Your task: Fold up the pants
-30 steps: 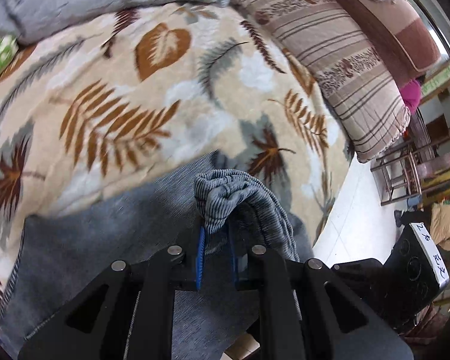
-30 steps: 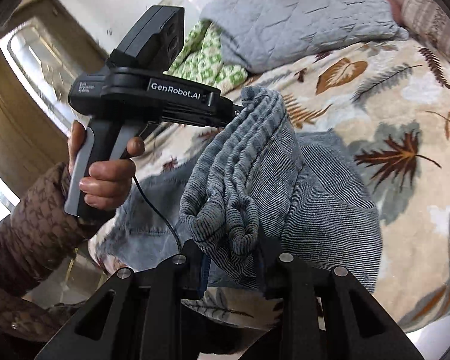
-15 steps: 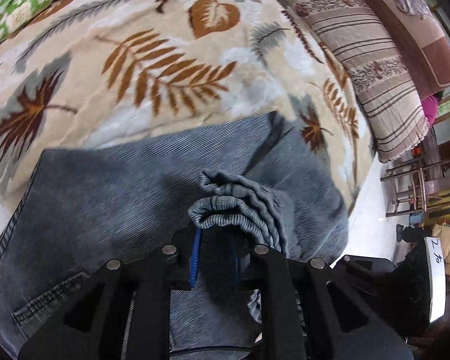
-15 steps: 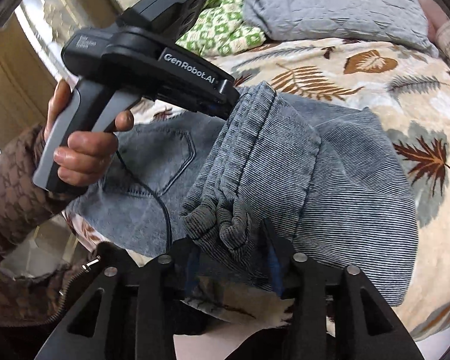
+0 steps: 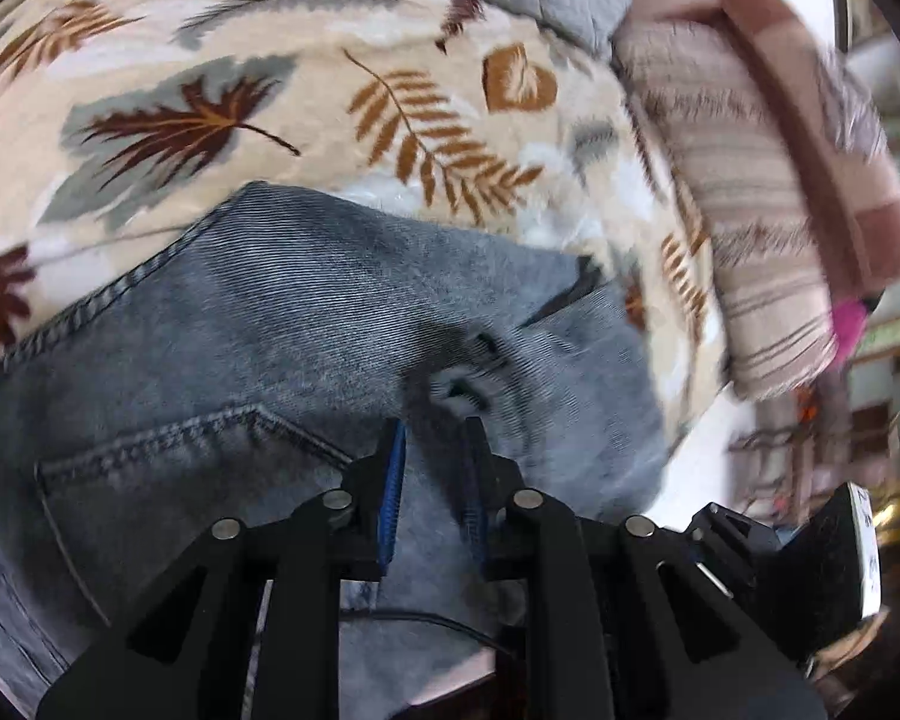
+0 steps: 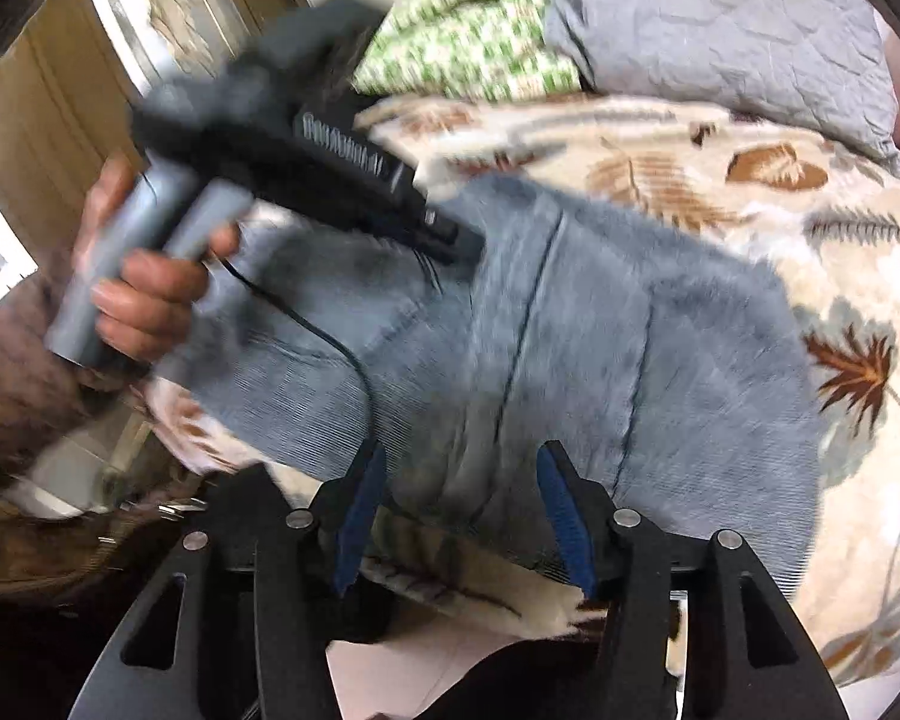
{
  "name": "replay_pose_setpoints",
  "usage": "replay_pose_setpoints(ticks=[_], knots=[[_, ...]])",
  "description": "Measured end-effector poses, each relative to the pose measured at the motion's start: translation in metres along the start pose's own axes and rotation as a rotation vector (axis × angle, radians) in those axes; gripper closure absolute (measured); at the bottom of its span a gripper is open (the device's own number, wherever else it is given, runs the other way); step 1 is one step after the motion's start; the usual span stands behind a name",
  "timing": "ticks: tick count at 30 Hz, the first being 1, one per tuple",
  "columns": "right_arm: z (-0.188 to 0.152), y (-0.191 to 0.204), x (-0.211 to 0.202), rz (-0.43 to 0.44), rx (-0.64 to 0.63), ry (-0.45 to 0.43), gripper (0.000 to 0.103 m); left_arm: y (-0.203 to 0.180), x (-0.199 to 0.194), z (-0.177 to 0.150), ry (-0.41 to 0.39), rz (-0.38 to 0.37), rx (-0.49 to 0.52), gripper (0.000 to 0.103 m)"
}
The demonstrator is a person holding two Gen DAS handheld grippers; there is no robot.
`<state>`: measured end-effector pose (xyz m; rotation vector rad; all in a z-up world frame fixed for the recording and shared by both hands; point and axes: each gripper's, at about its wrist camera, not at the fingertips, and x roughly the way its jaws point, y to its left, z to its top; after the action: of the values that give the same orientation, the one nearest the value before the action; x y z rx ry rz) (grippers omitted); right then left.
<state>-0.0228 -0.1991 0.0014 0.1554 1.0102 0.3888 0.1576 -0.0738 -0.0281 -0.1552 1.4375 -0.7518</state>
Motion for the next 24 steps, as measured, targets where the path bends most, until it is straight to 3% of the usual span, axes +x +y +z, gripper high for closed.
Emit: replay_pose_setpoints(ticks=[1, 3, 6, 9, 16, 17, 18, 19, 21, 24], knots=[[0.003, -0.004, -0.01, 0.016, 0.012, -0.025, 0.046, 0.001, -0.003, -0.001, -0.013, -0.025, -0.02, 0.079], [0.011, -0.026, -0.037, 0.041, 0.083, -0.098, 0.04, -0.002, -0.009, -0.004, -0.051, -0.058, -0.056, 0.062], [0.025, -0.078, -0.057, 0.001, 0.228, -0.179, 0.037, -0.015, -0.001, -0.006, -0.062, -0.06, -0.057, 0.055], [0.036, -0.126, -0.038, -0.022, 0.352, -0.149, 0.038, -0.023, 0.016, -0.007, -0.036, -0.065, -0.073, 0.055], [0.038, -0.17, 0.017, -0.028, 0.438, -0.08, 0.039, -0.028, 0.039, -0.007, 0.007, -0.069, -0.135, 0.047], [0.038, -0.175, 0.026, -0.01, 0.451, -0.065, 0.05, -0.032, 0.045, -0.006, 0.019, -0.059, -0.131, 0.051], [0.04, -0.18, 0.033, 0.01, 0.46, -0.045, 0.075, -0.035, 0.046, -0.006, 0.02, -0.049, -0.129, 0.067], [0.041, -0.181, 0.036, 0.02, 0.458, -0.03, 0.084, -0.039, 0.046, -0.007, 0.008, -0.036, -0.126, 0.075], [0.048, -0.173, 0.027, 0.032, 0.398, -0.064, 0.088, -0.046, 0.04, -0.01, -0.035, 0.023, -0.099, 0.079], [0.058, -0.157, 0.012, -0.03, 0.262, -0.116, 0.089, -0.043, 0.05, -0.013, -0.036, 0.132, -0.092, 0.079]])
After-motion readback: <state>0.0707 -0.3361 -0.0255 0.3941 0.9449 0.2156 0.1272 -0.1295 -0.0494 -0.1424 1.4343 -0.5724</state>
